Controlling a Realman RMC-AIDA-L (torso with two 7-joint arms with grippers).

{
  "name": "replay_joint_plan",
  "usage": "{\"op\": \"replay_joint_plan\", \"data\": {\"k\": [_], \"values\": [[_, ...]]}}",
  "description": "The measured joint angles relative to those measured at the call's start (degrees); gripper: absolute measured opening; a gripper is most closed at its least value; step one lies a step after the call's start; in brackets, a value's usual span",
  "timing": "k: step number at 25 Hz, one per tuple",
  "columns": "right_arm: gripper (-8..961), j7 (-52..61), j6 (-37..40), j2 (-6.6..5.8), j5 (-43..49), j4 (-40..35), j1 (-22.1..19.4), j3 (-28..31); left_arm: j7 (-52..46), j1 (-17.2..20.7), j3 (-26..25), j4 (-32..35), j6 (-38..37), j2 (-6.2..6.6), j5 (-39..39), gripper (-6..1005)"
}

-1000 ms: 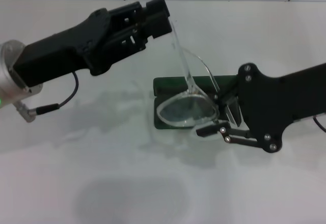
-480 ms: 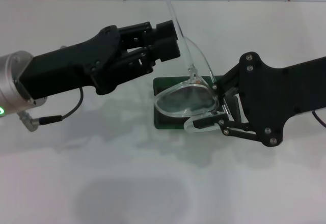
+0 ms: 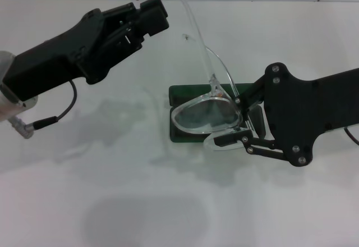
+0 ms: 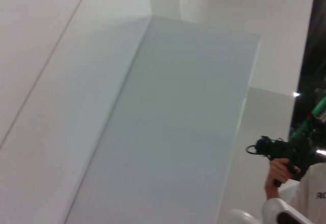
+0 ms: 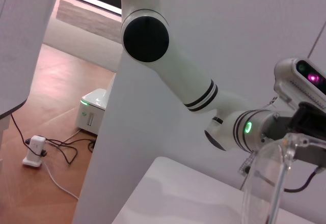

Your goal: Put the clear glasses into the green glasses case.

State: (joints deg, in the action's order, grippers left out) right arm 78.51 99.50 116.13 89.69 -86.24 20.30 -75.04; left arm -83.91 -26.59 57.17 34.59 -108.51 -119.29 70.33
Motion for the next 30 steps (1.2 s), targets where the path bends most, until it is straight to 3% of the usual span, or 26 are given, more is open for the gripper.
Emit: {"op": "replay_joint_plan", "data": {"k": [3,14,30], "values": [[120,-0.08,-0.08,0.05,-0.07,0.76,0.21,-0.01,0.76,-0.22,0.37,-0.01,-1.36,-0.14,0.0,191],[120,-1.08,-0.11,-0.11,-1.36,2.87,0.85,-0.02,1.01,-1.78,3.27,-0.05,-3.9,-0.38,-0.66,82],[120,-1.67,-0.1,-0.02,-1.54,4.42,1.32,-0.63,0.52,-2.44,4.5,0.48,-3.96,-0.21,-1.95,82]]}}
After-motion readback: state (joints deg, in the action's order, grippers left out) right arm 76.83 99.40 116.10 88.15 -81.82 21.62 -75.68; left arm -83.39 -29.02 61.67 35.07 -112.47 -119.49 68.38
